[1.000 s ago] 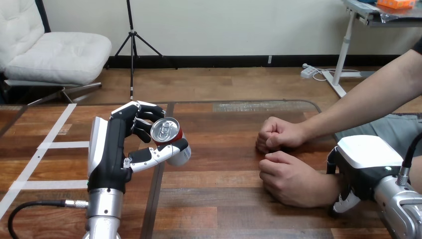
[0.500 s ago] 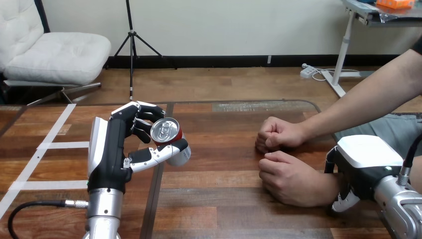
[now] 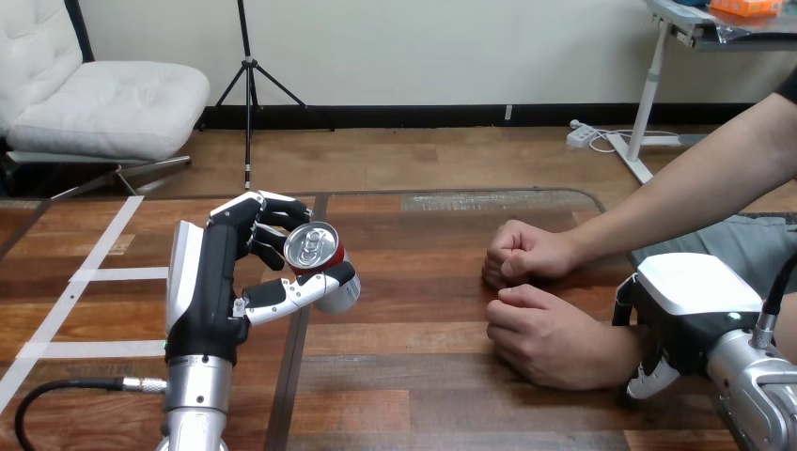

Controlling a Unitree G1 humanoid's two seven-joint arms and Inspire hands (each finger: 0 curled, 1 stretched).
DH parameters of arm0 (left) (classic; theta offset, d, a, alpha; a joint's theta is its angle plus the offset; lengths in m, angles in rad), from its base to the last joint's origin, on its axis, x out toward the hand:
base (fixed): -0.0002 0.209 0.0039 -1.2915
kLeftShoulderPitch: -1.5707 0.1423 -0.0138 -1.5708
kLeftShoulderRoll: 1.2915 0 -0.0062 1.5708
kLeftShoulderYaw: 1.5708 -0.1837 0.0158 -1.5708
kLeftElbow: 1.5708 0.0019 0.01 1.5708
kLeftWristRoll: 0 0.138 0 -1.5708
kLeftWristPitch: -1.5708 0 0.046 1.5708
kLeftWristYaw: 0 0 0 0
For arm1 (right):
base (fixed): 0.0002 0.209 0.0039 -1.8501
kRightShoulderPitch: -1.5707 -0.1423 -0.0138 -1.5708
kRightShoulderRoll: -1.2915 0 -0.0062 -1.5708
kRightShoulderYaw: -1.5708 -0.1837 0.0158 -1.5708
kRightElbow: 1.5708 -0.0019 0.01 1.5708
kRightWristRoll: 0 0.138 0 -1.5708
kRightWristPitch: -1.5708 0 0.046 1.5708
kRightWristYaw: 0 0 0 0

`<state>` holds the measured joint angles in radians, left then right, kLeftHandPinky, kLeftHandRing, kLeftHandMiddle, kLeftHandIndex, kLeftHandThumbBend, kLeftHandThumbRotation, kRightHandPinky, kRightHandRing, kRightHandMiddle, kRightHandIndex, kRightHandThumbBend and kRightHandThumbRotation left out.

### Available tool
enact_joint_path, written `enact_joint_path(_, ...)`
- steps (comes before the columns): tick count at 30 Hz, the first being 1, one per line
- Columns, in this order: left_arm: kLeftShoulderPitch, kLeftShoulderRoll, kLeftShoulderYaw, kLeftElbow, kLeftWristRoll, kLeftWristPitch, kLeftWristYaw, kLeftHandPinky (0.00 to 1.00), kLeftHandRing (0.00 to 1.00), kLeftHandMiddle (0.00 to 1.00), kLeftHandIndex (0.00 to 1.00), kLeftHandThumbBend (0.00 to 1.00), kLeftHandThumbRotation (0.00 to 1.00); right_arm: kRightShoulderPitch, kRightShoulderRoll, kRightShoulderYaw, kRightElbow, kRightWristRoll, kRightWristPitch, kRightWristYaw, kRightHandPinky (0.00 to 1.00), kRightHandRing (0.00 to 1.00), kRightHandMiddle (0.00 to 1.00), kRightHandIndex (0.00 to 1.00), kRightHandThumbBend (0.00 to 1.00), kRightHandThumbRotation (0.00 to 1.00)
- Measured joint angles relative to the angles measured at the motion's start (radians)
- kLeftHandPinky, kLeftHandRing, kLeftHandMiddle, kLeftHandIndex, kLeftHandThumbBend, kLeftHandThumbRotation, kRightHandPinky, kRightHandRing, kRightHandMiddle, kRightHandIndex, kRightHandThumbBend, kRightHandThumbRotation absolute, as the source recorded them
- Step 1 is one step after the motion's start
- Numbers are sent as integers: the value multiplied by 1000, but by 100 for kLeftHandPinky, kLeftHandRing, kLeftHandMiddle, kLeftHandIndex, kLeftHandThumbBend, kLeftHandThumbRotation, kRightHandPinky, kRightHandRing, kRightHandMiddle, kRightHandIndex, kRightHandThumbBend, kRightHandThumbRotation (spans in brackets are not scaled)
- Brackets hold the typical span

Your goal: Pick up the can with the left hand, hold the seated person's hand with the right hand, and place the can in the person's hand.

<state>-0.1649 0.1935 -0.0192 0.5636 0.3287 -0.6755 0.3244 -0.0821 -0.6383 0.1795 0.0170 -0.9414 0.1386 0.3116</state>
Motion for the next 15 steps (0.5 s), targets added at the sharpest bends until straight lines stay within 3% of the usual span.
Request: enact_joint_path(15, 0, 0, 0, 0, -2, 0, 0, 36, 41, 48, 52, 68, 0, -2, 0, -5, -16, 10, 3, 4, 37, 47, 53, 57, 77, 0)
